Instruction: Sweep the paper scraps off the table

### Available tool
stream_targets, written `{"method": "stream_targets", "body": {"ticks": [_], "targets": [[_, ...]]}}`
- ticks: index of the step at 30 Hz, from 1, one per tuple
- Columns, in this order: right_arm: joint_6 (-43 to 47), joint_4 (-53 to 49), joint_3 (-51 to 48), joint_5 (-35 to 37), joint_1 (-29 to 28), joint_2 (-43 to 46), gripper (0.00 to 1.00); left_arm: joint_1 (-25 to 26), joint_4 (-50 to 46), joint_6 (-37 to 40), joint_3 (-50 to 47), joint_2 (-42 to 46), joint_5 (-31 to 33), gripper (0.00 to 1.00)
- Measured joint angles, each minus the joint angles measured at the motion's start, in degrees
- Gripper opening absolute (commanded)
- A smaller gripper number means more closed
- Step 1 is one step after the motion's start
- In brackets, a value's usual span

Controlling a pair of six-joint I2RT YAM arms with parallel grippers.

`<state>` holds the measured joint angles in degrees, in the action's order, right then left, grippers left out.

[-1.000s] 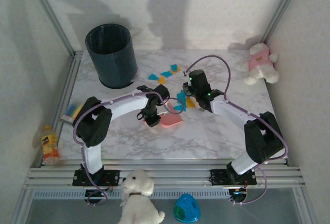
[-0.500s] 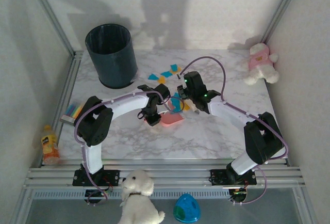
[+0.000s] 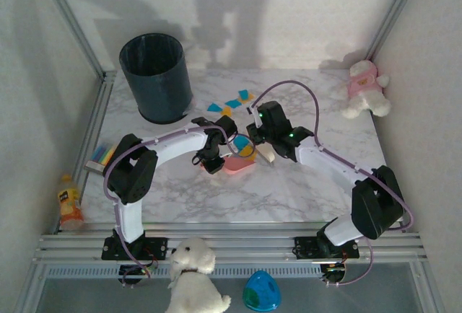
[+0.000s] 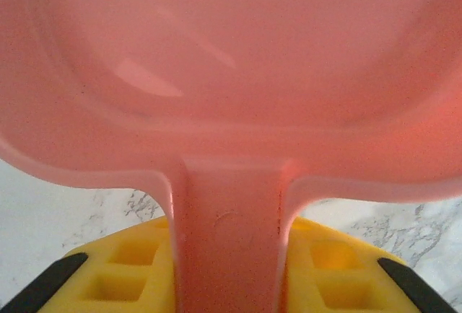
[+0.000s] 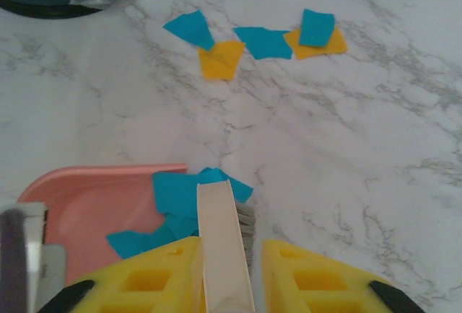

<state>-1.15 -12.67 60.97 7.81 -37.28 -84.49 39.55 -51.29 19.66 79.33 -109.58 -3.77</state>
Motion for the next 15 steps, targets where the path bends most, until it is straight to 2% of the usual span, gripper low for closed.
{"method": "stream_targets", "body": {"ticks": [15], "targets": [[-0.83,-3.69,0.0,-1.25,-0.61,5.2,0.0,0.0,0.0,0.13,-0.02,0.0,0.42,0.0]]}}
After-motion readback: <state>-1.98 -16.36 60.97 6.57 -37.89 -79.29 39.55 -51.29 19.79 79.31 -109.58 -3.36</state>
